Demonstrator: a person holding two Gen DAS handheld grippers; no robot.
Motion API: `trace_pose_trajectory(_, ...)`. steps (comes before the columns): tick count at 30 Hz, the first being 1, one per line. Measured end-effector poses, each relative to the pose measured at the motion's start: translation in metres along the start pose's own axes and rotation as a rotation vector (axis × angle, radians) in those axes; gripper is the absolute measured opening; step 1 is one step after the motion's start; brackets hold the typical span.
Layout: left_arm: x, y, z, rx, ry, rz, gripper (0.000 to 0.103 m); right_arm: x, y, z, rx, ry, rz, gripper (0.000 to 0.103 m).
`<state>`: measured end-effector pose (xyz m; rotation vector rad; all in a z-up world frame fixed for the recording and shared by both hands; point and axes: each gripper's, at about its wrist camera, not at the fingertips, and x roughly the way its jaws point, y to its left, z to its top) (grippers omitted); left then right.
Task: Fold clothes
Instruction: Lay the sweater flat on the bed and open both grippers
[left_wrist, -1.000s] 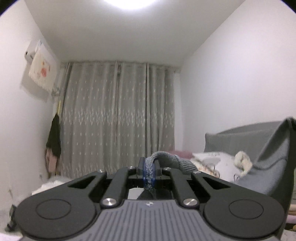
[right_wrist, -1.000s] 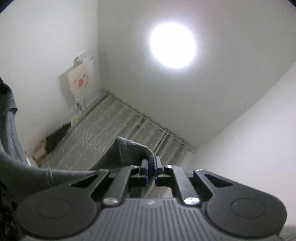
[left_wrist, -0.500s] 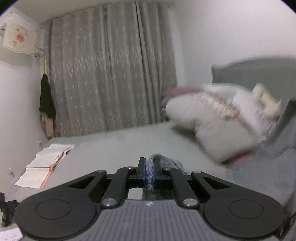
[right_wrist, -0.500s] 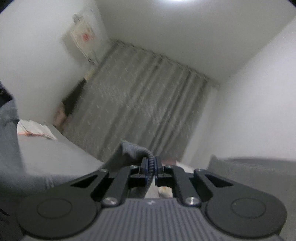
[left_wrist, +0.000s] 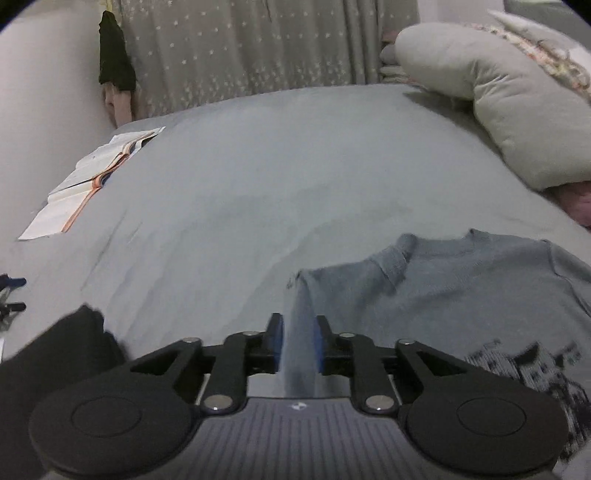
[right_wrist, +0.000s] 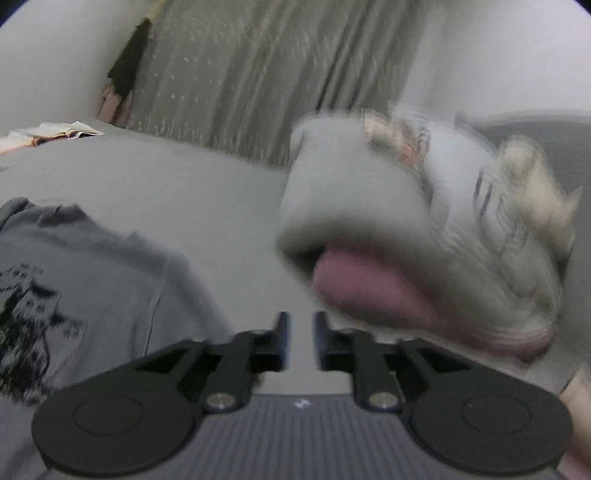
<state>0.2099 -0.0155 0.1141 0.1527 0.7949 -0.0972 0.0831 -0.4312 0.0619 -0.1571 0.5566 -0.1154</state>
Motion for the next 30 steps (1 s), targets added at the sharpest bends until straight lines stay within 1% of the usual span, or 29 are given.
trace_pose_trajectory(1,-0.002,0.002,-0.011,0.000,0.004,-0.017,0.045,0.004,-0.007,-0.004,0.048,0.017,0.031,0.050)
trace_pose_trajectory(2,-0.005,0.004,-0.025,-0.011,0.016,-0.041,0.048,0.008,-0.013,-0.005,0.098,0.030,0.066,0.055)
trace_pose_trajectory(3,-0.006,0.005,-0.036,-0.017,0.026,-0.059,0.048,0.012,-0.019,-0.005,0.148,0.042,0.101,0.064)
trace_pose_trajectory(4,-0.004,0.003,-0.039,-0.016,0.034,-0.064,0.048,0.016,-0.025,-0.005,0.198,0.055,0.137,0.071)
trace_pose_trajectory(5,-0.001,0.001,-0.042,-0.016,0.042,-0.069,0.048,0.026,-0.035,0.002,0.269,0.073,0.178,0.084)
trace_pose_trajectory(6,0.001,-0.001,-0.045,-0.015,0.049,-0.074,0.048,0.033,-0.042,0.006,0.322,0.088,0.205,0.088)
trace_pose_trajectory(10,0.012,-0.009,-0.057,-0.012,0.081,-0.094,0.053,0.054,-0.038,0.021,0.302,0.121,0.208,0.088)
trace_pose_trajectory(12,0.025,-0.015,-0.059,-0.016,0.095,-0.070,0.055,0.068,-0.030,0.026,0.258,0.152,0.235,0.088)
trace_pose_trajectory(13,0.031,-0.017,-0.060,-0.020,0.104,-0.069,0.055,0.075,-0.025,0.028,0.233,0.169,0.252,0.081)
trace_pose_trajectory(14,0.037,-0.018,-0.062,-0.023,0.112,-0.067,0.049,0.083,-0.021,0.031,0.209,0.185,0.268,0.069)
trace_pose_trajectory(15,0.042,-0.018,-0.063,-0.024,0.105,-0.057,0.038,0.082,-0.011,0.030,0.197,0.196,0.275,0.037)
trace_pose_trajectory(16,0.044,-0.015,-0.064,-0.027,0.101,-0.047,0.004,0.082,0.008,0.030,0.147,0.226,0.274,0.011)
trace_pose_trajectory(17,0.042,-0.011,-0.063,-0.035,0.097,-0.040,0.002,0.082,0.015,0.030,0.120,0.236,0.271,0.009)
trace_pose_trajectory(19,0.039,-0.002,-0.059,-0.057,0.075,-0.028,0.002,0.074,0.025,0.036,0.028,0.176,0.208,0.007)
trace_pose_trajectory(21,0.031,0.014,-0.049,-0.090,0.035,0.022,0.001,0.066,0.023,0.044,0.001,0.115,0.148,0.006)
trace_pose_trajectory(23,0.026,0.027,-0.040,-0.115,0.014,0.053,0.001,0.053,0.022,0.053,-0.039,0.056,0.083,0.006)
trace_pose_trajectory(25,0.022,0.035,-0.033,-0.119,0.005,0.080,0.001,0.044,0.024,0.062,-0.096,0.009,0.027,0.006)
trace_pose_trajectory(28,0.019,0.042,-0.030,-0.129,-0.001,0.095,0.001,0.037,0.028,0.071,-0.172,-0.033,-0.044,0.006)
trace_pose_trajectory(30,0.016,0.047,-0.028,-0.162,-0.009,0.112,0.001,0.034,0.030,0.074,-0.214,-0.041,-0.091,0.006)
